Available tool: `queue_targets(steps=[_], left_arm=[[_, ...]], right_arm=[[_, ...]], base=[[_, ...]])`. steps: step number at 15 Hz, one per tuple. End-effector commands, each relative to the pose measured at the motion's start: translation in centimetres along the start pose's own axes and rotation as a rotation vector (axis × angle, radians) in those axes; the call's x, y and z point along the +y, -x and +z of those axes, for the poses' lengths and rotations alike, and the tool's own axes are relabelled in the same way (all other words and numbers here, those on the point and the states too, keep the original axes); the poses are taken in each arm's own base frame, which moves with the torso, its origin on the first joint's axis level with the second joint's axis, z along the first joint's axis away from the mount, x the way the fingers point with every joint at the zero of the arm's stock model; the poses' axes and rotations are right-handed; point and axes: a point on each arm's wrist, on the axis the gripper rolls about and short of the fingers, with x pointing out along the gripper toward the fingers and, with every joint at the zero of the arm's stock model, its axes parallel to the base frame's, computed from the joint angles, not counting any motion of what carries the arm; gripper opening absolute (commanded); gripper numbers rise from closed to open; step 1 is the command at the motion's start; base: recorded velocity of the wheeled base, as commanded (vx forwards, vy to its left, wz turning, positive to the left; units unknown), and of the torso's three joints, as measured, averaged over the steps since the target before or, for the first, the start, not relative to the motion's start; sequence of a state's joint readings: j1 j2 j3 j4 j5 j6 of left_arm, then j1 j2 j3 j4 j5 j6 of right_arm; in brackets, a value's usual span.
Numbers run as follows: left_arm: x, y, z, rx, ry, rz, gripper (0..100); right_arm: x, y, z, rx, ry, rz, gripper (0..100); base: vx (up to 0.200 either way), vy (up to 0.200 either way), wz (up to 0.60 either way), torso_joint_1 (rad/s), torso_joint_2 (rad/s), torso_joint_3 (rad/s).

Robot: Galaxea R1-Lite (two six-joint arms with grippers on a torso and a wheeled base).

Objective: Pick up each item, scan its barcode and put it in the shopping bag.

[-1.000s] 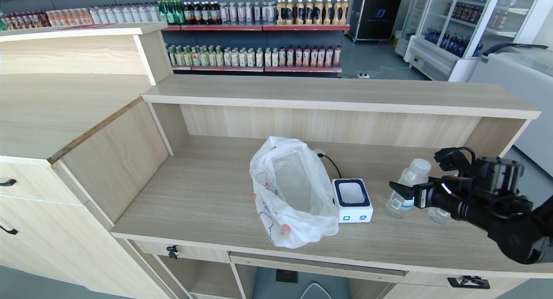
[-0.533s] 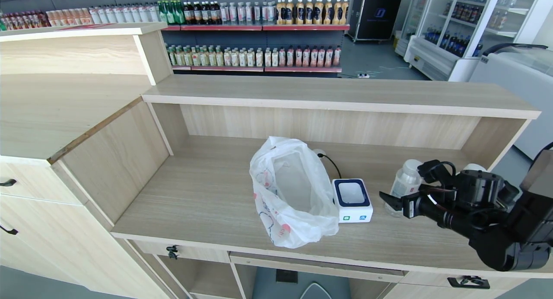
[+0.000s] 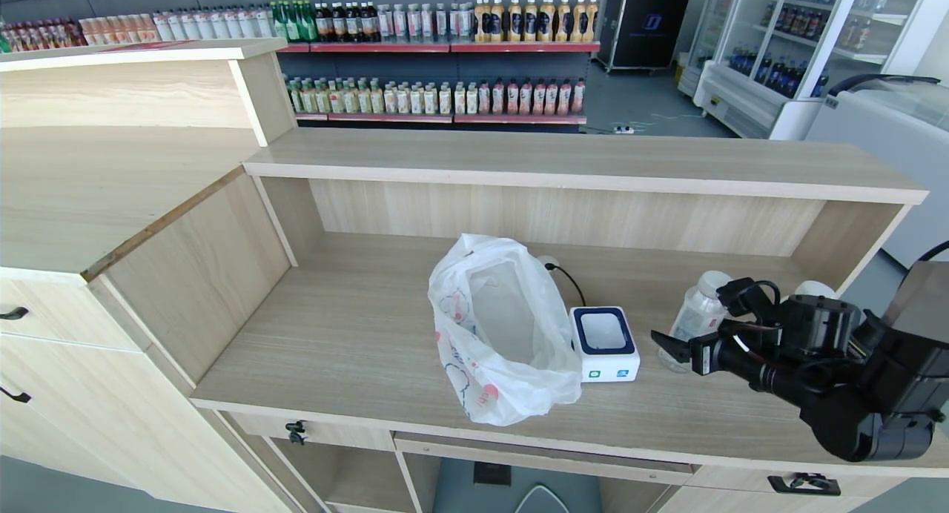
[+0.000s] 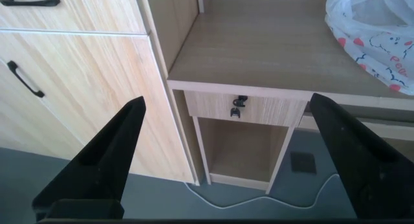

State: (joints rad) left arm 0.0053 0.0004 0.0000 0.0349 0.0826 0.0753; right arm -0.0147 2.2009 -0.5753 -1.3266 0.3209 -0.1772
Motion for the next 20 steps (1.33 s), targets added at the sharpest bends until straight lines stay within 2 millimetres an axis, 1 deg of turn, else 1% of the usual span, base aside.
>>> queue_targets(steps=[1, 4, 8, 9, 16, 19, 20], left_arm=[[0.0, 0.0, 0.0, 0.000, 0.000, 0.001, 100], [0.0, 0.0, 0.0, 0.000, 0.000, 0.001, 100], [0.0, 0.0, 0.0, 0.000, 0.000, 0.001, 100], [0.0, 0.0, 0.0, 0.000, 0.000, 0.001, 100], [0.0, 0.0, 0.0, 0.000, 0.000, 0.001, 100], [0.0, 0.0, 0.0, 0.000, 0.000, 0.001, 100], [0.0, 0.0, 0.0, 0.000, 0.000, 0.001, 100]], right_arm=[[-0.4, -0.8, 0.0, -0.019, 0.006, -0.003, 100], [-0.8, -1.8, 0.1, -0.036, 0.011, -0.004, 100], [-0.9, -2.2, -0.1, -0.046, 0.013, 0.027, 100], [-0.9, -2.3, 0.0, -0.049, 0.014, 0.026, 0], [-1.8, -2.1, 0.6, -0.088, 0.012, -0.003, 0], [-1.8, -1.2, 2.3, -0.133, -0.033, -0.005, 0], [-1.5, -0.3, 4.0, -0.173, -0.087, 0.021, 0]], base=[[0.000, 0.000, 0.00, 0.000, 0.00, 0.000], [0.000, 0.000, 0.00, 0.000, 0.00, 0.000], [0.000, 0.000, 0.00, 0.000, 0.00, 0.000], [0.000, 0.000, 0.00, 0.000, 0.00, 0.000], [0.000, 0.000, 0.00, 0.000, 0.00, 0.000], [0.000, 0.000, 0.00, 0.000, 0.00, 0.000], [0.000, 0.000, 0.00, 0.000, 0.00, 0.000]])
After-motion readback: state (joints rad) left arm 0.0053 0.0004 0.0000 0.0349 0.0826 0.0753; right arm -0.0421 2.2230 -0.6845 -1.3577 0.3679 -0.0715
